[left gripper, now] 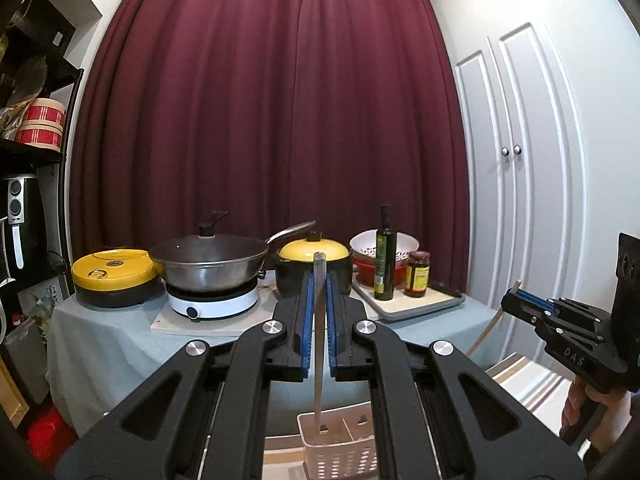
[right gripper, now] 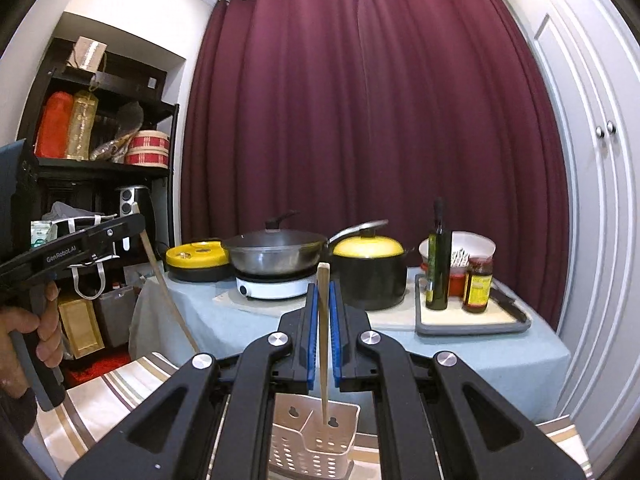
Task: Organize utensils
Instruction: 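Lift the left tool's chopstick over the white holder while the right tool carries its chopstick there, then open the left tool over the holder while the right tool releases its chopstick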
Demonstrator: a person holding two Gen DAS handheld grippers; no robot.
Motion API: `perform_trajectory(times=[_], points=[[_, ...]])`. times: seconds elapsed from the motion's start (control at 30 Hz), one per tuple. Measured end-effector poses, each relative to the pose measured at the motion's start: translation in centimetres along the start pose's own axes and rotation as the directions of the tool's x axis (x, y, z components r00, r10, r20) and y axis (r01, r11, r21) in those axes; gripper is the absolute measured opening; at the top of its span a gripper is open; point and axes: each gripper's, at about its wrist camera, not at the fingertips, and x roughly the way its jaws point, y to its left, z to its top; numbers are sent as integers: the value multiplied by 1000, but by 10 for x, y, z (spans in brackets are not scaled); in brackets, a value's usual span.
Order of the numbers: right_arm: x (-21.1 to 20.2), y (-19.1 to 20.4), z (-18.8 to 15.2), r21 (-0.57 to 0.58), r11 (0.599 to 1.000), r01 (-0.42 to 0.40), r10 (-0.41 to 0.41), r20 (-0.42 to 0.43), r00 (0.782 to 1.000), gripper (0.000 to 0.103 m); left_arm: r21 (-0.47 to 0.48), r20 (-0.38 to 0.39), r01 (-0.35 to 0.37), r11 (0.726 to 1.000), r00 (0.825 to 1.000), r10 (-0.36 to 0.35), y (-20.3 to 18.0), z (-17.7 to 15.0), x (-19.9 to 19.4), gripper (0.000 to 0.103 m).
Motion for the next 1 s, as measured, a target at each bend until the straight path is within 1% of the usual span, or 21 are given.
perform_trajectory(times=[0.1, 0.23, 0.37, 0.5, 0.57, 0.6, 0.63, 0.67, 0.7, 0.73, 0.87, 0.9, 0.93, 1.0], points=[[15, -6, -15, 34, 999, -6, 7, -42, 999, 6, -13, -36, 8, 1000, 999, -8, 0, -19, 21, 6], [31, -10, -35, 59, 998, 0, 6, -98, 995, 6, -9, -82, 13, 1000, 997, -14, 0, -43, 39, 6], [41, -12, -52, 72, 997, 9, 1, -143, 990, 6, -12, -115, 19, 1000, 993, -21, 2, -62, 48, 6], [46, -13, -61, 78, 997, 14, -1, -168, 986, 6, -14, -152, 27, 1000, 988, -29, 2, -76, 54, 7], [45, -13, -64, 77, 997, 22, -8, -171, 985, 6, -11, -157, 35, 999, 987, -36, 1, -80, 54, 10], [45, -13, -65, 75, 997, 26, -13, -169, 986, 7, -4, -161, 36, 999, 986, -37, 1, -82, 53, 15], [45, -13, -65, 73, 997, 27, -14, -170, 985, 12, 1, -163, 35, 999, 986, -34, 0, -82, 53, 19], [44, -13, -65, 74, 997, 29, -16, -170, 985, 18, 5, -164, 34, 999, 986, -33, -1, -83, 52, 28], [43, -14, -65, 74, 997, 33, -21, -167, 986, 30, 7, -164, 36, 999, 986, -34, -1, -84, 51, 36], [41, -15, -64, 74, 996, 43, -31, -161, 987, 45, 5, -165, 39, 999, 986, -37, -2, -84, 49, 39], [31, -14, -59, 59, 996, 61, -52, -134, 990, 56, 4, -155, 44, 999, 987, -43, -2, -83, 41, 54], [29, -14, -57, 54, 996, 66, -58, -127, 990, 60, 6, -151, 43, 999, 988, -41, -2, -83, 38, 58], [26, -14, -56, 50, 996, 70, -63, -121, 991, 64, 7, -148, 40, 999, 988, -38, -3, -82, 34, 60], [17, -13, -51, 43, 996, 76, -71, -109, 991, 66, 7, -142, 36, 999, 989, -34, -3, -81, 27, 66]])
